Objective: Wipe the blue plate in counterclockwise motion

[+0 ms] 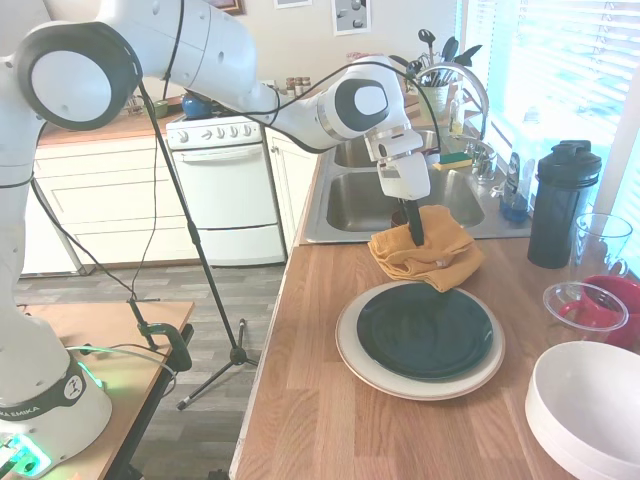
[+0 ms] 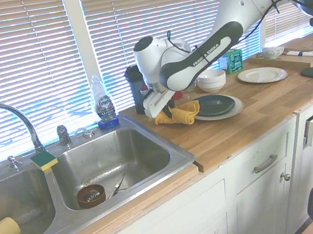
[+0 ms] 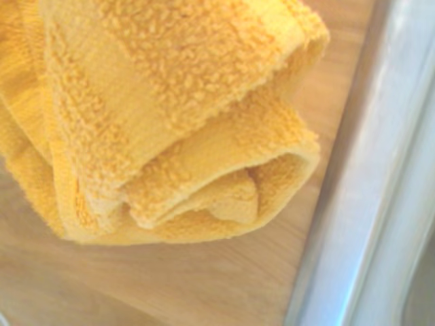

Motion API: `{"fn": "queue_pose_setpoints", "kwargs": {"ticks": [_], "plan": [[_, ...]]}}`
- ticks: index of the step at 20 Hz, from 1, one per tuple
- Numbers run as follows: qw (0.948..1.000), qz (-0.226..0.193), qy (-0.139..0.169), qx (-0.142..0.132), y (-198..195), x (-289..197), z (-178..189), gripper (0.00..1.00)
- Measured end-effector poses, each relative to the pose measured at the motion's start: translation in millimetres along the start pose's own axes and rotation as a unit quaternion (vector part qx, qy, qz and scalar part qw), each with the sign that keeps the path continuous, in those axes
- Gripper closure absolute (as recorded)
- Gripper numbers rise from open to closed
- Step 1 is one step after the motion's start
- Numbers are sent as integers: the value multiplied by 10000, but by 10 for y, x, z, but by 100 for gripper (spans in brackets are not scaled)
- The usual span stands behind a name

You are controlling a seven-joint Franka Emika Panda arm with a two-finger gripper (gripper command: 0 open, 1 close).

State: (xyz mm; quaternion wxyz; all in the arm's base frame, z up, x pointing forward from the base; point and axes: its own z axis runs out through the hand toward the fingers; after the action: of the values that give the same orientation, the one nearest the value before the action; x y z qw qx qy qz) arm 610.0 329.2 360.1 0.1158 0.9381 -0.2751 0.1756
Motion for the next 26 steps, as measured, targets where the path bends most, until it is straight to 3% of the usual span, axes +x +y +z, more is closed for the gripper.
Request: {"fn": "queue_pose_setpoints", "kwargs": {"ticks": [5, 13, 26], "plan": [[9991, -90, -370, 176, 268, 236, -188, 100], [9961, -23, -660, 578, 716, 590, -617, 100], [9857, 421, -1405, 833, 1448, 1382, -285, 100]]}}
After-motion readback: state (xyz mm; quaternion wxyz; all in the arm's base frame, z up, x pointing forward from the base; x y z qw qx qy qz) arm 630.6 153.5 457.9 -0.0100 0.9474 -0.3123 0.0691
